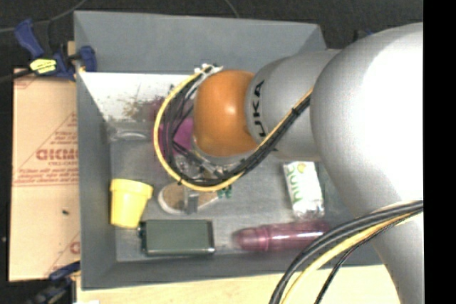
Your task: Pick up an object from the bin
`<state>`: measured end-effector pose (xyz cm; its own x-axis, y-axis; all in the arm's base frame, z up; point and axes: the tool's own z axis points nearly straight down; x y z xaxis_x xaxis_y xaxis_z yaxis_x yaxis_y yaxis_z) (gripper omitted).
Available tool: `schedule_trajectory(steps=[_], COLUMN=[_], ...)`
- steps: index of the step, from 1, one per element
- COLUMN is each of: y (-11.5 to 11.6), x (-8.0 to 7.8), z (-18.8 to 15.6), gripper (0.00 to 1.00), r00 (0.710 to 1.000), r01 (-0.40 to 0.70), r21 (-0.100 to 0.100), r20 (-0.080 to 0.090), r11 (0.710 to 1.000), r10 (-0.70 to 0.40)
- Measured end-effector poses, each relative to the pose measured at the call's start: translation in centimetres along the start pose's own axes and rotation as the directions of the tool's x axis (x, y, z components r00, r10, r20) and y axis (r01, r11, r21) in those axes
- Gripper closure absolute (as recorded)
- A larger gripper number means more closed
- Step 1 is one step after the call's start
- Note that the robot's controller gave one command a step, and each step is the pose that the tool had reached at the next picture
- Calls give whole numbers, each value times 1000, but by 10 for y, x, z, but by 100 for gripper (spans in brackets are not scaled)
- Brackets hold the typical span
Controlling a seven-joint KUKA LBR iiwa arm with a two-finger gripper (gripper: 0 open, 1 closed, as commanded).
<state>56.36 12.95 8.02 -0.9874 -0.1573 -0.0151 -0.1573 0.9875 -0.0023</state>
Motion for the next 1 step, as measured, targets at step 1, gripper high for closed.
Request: schedule_trajectory(steps=[1], y=[-37], x=[0], z=[-8], gripper=[100], r00=[998], r01=[-69], r21=[3], r20=[4], r11=[998], r10=[69])
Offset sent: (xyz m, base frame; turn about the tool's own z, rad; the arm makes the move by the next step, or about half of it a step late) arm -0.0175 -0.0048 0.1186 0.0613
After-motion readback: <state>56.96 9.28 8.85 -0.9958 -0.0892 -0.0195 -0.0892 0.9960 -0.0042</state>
